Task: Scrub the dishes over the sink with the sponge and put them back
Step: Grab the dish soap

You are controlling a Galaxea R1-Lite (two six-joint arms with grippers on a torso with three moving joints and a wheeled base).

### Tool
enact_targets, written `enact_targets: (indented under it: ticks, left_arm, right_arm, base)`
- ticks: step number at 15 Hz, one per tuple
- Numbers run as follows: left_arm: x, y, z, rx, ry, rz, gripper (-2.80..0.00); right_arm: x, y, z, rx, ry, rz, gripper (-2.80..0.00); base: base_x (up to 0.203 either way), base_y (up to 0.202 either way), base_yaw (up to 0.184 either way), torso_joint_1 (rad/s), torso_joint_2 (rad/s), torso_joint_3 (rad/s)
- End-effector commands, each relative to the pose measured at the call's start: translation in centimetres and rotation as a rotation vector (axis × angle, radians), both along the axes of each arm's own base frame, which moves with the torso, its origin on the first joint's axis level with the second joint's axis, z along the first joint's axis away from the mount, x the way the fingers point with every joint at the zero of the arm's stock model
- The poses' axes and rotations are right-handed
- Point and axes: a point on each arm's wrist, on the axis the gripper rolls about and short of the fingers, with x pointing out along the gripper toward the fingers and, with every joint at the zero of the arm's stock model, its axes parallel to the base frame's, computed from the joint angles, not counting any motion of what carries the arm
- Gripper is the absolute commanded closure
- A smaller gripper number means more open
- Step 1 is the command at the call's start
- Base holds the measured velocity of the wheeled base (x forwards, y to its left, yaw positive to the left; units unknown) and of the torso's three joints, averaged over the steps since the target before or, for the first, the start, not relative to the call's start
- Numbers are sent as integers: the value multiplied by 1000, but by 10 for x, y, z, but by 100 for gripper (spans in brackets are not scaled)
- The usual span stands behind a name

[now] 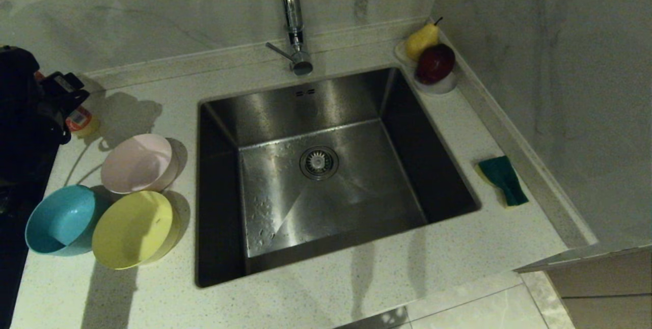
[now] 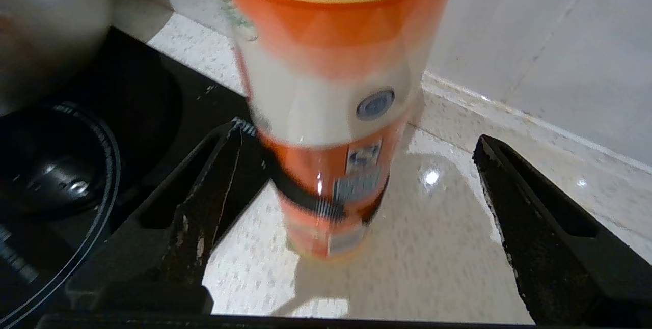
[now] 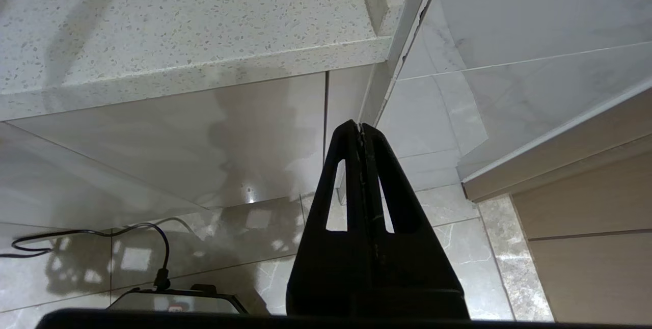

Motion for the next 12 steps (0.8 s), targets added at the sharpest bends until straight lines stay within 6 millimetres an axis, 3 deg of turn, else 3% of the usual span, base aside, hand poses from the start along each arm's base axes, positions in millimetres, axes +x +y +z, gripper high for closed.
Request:
enact_targets:
  ticks: [1,6,12]
  left_arm:
    - [15,7,-7,2,3,8,-280]
    - [35,14,-5,58,-9,20,-280]
    - [44,18,-10,72,-10,9,-280]
  right_arm:
    - [0,0,0,0,0,0,0]
    - [0,0,0,-1,-1,0,0]
    - [0,0,0,-1,0,0,0]
  base:
    - [0,0,0,0,0,0]
    - [0,0,0,0,0,0]
    - [0,0,0,0,0,0]
